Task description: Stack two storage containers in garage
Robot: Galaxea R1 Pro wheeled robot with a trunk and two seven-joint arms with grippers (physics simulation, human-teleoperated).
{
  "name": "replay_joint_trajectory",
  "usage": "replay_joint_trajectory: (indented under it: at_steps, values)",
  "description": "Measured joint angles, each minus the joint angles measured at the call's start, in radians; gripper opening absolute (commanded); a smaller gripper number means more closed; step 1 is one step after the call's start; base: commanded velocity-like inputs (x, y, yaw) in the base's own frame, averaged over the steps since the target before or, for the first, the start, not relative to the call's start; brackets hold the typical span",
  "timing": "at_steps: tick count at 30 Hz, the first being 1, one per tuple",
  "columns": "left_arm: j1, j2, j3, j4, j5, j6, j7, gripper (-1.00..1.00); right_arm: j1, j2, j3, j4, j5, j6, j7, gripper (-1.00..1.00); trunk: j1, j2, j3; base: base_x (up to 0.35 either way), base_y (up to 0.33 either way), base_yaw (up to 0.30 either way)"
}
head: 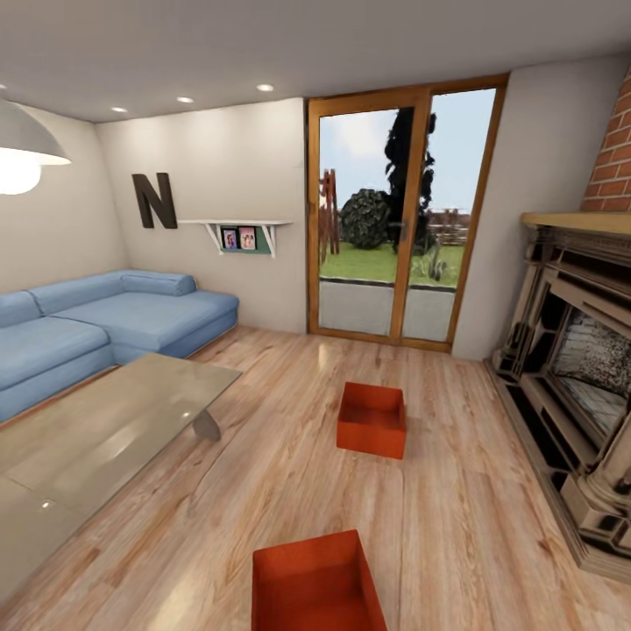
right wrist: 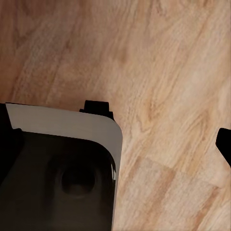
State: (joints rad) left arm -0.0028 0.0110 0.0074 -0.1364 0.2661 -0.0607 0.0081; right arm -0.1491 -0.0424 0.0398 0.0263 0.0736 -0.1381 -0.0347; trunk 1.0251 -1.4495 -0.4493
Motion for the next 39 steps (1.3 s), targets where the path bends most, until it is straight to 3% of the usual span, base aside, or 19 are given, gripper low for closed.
replay_joint_trajectory:
  at_steps: [21,39]
  values:
    - [0.000,0.000,0.000,0.001,0.000,0.000,0.000,1.00,0.000,0.001,0.000,0.000,0.000,0.000,0.001,1.00,0.000,0.000,0.000,0.000,-0.151,0.002]
    - [0.000,0.001,0.000,0.000,-0.001,-0.001,0.000,1.00,0.000,-0.001,0.000,0.000,0.000,0.000,0.000,1.00,0.000,0.000,0.000,0.000,-0.002,0.214]
